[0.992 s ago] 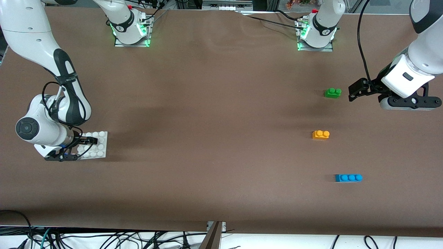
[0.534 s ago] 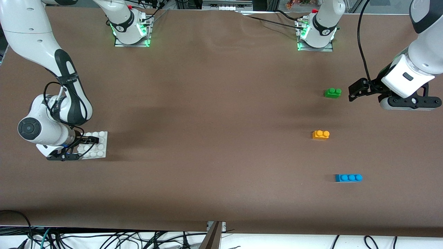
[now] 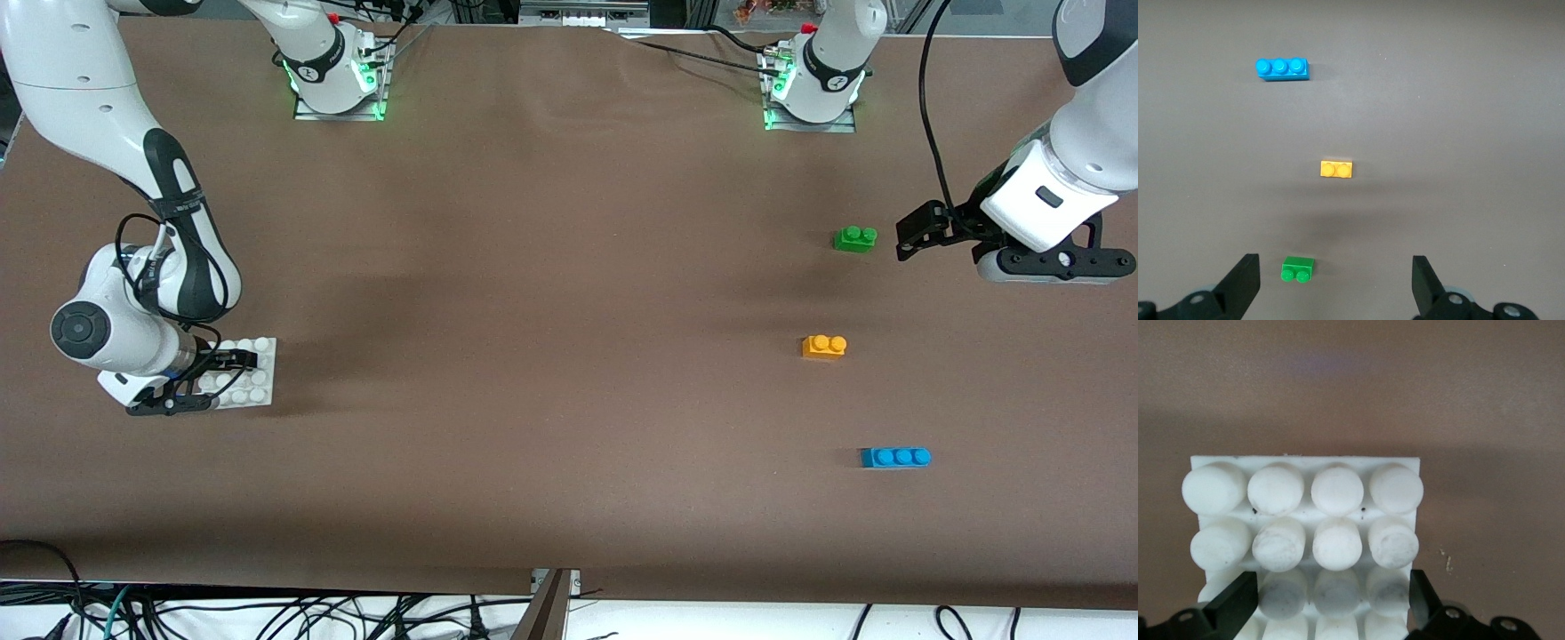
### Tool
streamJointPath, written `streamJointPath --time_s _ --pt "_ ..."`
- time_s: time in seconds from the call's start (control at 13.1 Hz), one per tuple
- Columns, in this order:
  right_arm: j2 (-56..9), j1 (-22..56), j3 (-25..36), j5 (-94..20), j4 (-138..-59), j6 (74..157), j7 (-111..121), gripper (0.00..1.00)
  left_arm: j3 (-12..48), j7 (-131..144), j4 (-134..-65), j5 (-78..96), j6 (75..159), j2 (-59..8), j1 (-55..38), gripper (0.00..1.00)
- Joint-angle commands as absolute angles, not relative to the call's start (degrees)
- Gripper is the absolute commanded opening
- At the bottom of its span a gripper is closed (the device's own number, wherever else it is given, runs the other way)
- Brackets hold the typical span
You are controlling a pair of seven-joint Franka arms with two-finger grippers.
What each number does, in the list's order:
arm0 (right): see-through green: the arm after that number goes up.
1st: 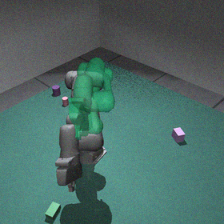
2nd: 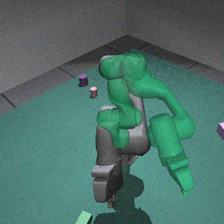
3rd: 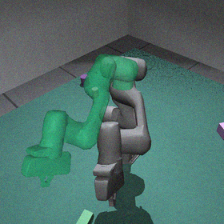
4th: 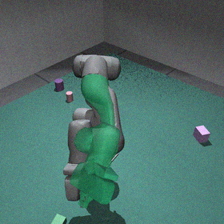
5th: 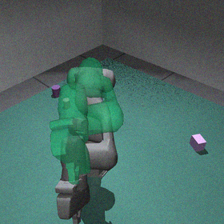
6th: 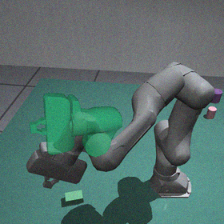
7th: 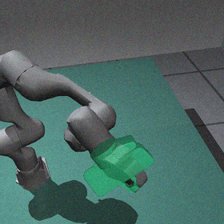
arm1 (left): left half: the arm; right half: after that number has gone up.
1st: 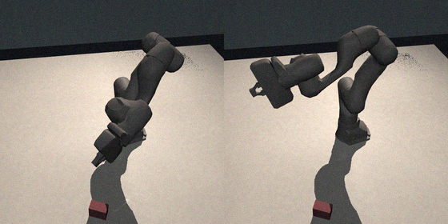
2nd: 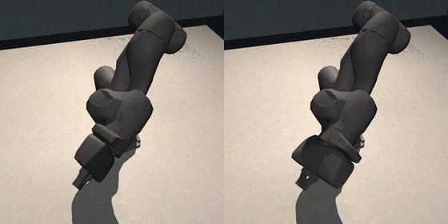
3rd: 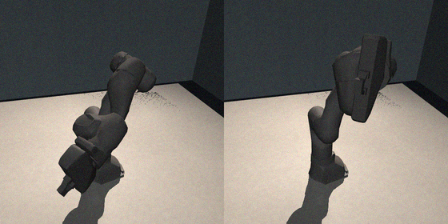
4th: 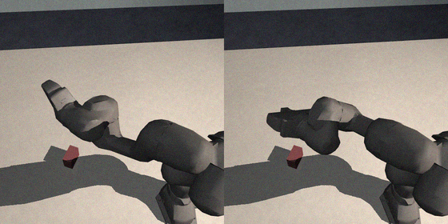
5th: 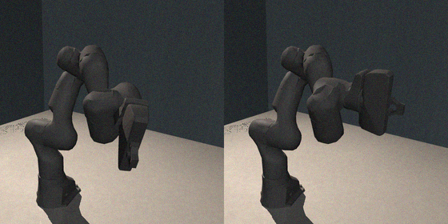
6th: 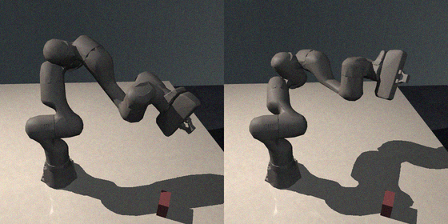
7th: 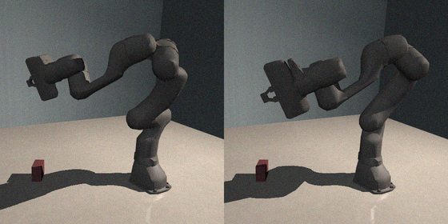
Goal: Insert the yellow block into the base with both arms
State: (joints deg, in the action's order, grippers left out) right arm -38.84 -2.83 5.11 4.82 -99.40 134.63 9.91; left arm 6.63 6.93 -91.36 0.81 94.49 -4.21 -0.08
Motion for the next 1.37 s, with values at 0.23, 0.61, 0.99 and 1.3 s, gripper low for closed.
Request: streamJointPath --time_s 0.23,0.61,0.99,1.3 --pt "-41.92 -3.25 4.57 4.48 -100.54 142.02 10.46 1.00 6.42 5.54 -89.74 -0.62 93.08 -4.75 -0.09 1.00" --pt "-43.68 -2.20 2.29 0.45 -100.37 143.61 8.00 1.00 6.42 5.54 -89.74 -0.62 93.08 -4.75 -0.09 1.00" --pt "-44.12 4.73 2.29 0.17 -99.93 145.28 -3.14 1.00 6.42 5.54 -89.74 -0.62 93.08 -4.75 0.00 1.00" --pt "-44.38 10.80 2.29 0.18 -99.58 146.34 -11.23 1.00 6.42 5.54 -89.74 -0.62 93.08 -4.75 0.00 1.00"
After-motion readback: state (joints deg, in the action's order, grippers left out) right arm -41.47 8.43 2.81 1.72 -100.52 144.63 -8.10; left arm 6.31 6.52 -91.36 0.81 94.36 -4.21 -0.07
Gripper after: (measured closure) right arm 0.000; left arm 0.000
